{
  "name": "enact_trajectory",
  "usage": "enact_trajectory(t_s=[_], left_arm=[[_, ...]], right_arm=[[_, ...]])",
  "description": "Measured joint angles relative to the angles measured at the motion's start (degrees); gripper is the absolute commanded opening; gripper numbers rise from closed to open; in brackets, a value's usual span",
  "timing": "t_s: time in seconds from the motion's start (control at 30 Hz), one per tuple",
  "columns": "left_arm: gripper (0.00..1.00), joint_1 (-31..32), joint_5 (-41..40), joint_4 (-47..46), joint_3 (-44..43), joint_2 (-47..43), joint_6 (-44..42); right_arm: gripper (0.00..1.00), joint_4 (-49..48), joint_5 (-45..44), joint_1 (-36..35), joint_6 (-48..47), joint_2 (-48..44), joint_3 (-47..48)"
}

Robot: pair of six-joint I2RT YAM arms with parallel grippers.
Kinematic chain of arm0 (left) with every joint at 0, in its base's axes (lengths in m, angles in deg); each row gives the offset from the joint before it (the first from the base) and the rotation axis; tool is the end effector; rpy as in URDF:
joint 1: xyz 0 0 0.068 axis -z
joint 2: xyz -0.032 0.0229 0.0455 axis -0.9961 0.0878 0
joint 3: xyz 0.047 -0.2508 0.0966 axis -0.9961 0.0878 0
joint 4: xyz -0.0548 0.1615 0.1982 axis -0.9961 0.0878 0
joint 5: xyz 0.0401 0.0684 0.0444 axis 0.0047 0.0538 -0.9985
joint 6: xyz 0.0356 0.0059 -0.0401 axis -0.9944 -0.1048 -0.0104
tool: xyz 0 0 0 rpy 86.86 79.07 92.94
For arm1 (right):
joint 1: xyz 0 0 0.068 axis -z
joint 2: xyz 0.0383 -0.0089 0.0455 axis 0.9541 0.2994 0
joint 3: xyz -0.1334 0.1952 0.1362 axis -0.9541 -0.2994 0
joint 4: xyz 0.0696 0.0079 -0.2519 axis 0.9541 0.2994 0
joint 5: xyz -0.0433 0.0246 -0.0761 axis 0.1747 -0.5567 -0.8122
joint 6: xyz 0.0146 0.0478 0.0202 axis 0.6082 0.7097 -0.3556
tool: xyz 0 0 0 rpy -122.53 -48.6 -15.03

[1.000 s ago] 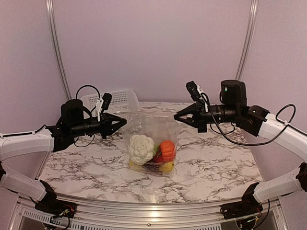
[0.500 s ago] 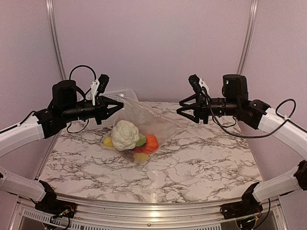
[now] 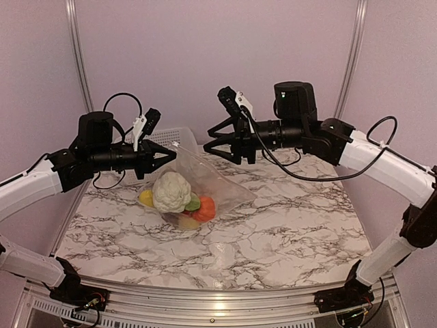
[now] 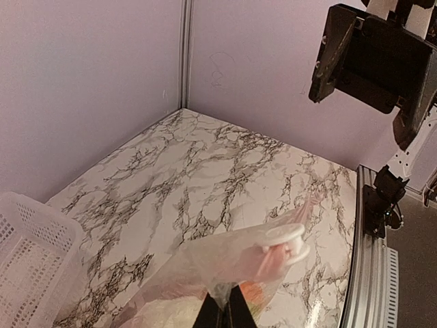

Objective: Open the zip-top bag and remove the fake food

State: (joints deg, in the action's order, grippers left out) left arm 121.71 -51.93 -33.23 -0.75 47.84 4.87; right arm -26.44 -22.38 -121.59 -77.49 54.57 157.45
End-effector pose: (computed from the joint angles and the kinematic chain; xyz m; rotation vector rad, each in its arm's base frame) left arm 0.2161 -0.1817 0.3613 0.9376 1.5534 -0.8363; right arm 0.2120 0.2710 0.4189 -1.2656 1.4177 0.9357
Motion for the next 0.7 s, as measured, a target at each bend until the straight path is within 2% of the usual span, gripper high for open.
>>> enact_trajectory(t_s=[0.2, 0.5, 0.7], left_arm=[[0.0, 0.0, 0.2, 0.2, -0.1, 0.0, 2.1], [0.0, 0.0, 1.3, 0.8, -1.7, 1.6, 5.2], [0.0, 0.0, 2.0, 1.4, -2.4, 2.4, 5.5]], right_arm=[[0.48, -0.7, -4.1, -3.6, -1.3, 5.3, 2.0], [0.46, -3.7, -7.5, -4.4, -2.6, 9.2, 3.8], [0.38, -5.2, -8.5, -4.7, -3.9, 11.3, 6.8]])
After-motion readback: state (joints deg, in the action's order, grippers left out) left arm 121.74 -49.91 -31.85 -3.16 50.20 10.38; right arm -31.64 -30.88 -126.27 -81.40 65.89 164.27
